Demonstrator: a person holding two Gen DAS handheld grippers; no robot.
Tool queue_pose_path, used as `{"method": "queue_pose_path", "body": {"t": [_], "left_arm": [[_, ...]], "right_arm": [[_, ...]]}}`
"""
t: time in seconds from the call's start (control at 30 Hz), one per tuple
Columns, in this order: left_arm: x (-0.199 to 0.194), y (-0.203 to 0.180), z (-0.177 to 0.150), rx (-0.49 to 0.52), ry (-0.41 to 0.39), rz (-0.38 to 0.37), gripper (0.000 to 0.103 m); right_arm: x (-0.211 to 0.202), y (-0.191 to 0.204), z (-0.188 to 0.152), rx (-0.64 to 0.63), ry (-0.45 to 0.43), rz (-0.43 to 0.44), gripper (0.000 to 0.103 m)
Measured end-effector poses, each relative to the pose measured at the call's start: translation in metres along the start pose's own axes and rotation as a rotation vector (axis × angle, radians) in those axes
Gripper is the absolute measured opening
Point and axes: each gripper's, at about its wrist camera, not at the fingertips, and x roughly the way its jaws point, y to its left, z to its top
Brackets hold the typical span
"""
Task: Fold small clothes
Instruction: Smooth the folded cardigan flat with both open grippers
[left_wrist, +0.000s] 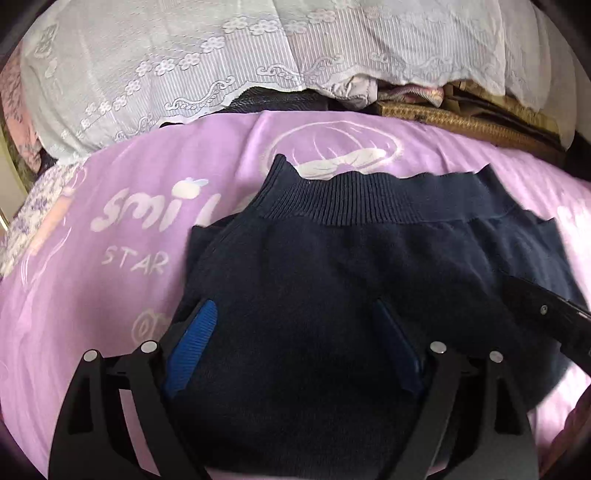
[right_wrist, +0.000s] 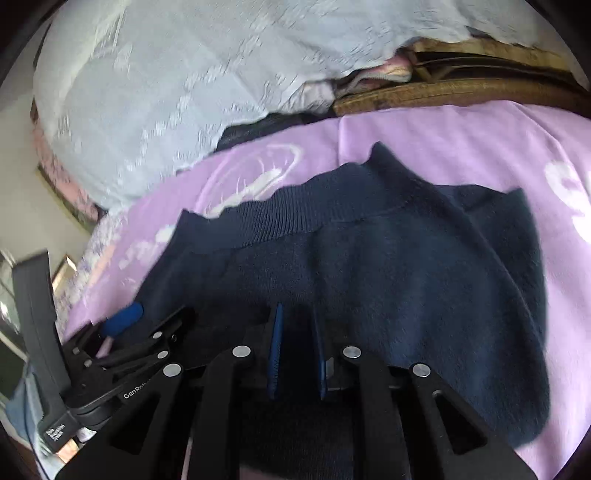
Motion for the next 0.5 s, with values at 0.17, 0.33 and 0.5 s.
{"method": "queue_pose_path", "body": {"t": [0.17, 0.33, 0.5], "left_arm": [[-0.023, 0.022, -0.025, -0.074, 0.010, -0.007, 0.085], [-0.016, 0.013, -0.034, -0.018, 0.035, 0.052, 0.085], [-0.026, 0.020, -0.031, -0.051, -0.003, 0.003, 0.083]], "right_arm": [[-0.027, 0.002, -0.028, -0.012, -0.007, 0.017, 0.023], [-0.020, -0.001, -0.041, -0.032, 0.026, 0.008, 0.023], [-0.030, 0.005, -0.052, -0.067, 0.017, -0.031, 0.028]]}}
